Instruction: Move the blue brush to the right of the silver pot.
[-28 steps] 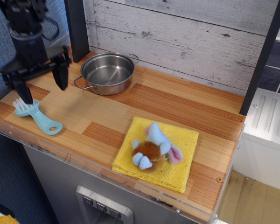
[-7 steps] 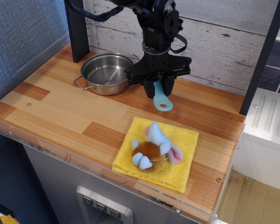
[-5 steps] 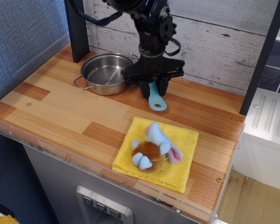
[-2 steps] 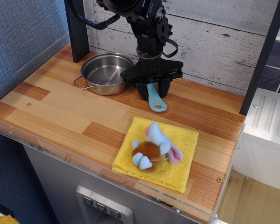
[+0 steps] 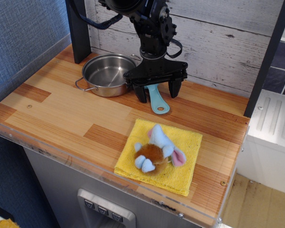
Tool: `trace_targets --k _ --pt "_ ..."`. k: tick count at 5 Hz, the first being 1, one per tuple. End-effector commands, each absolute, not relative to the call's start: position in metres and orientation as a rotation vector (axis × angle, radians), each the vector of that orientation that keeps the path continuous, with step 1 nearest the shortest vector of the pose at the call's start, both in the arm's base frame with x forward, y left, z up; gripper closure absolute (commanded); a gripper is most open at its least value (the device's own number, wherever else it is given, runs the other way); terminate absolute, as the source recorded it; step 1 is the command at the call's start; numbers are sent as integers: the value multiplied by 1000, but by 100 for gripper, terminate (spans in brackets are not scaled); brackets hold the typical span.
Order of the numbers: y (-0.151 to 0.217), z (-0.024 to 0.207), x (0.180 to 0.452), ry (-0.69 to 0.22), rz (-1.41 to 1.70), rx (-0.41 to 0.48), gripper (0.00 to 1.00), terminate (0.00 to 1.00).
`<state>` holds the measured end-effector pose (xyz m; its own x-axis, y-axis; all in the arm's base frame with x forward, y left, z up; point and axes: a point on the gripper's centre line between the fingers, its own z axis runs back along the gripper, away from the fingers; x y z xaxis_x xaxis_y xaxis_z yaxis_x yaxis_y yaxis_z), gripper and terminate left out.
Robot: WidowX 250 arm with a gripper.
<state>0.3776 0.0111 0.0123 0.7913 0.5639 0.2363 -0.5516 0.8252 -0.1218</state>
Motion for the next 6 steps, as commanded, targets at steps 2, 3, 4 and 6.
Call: trace_targets --k 2,3,4,6 --pt "13 73 365 -365 610 -86 0 0" --pt "17 96 361 -392 615 -114 0 0" --pt "22 117 353 -422 628 -137 0 0" --pt "30 136 342 -415 660 -114 0 0"
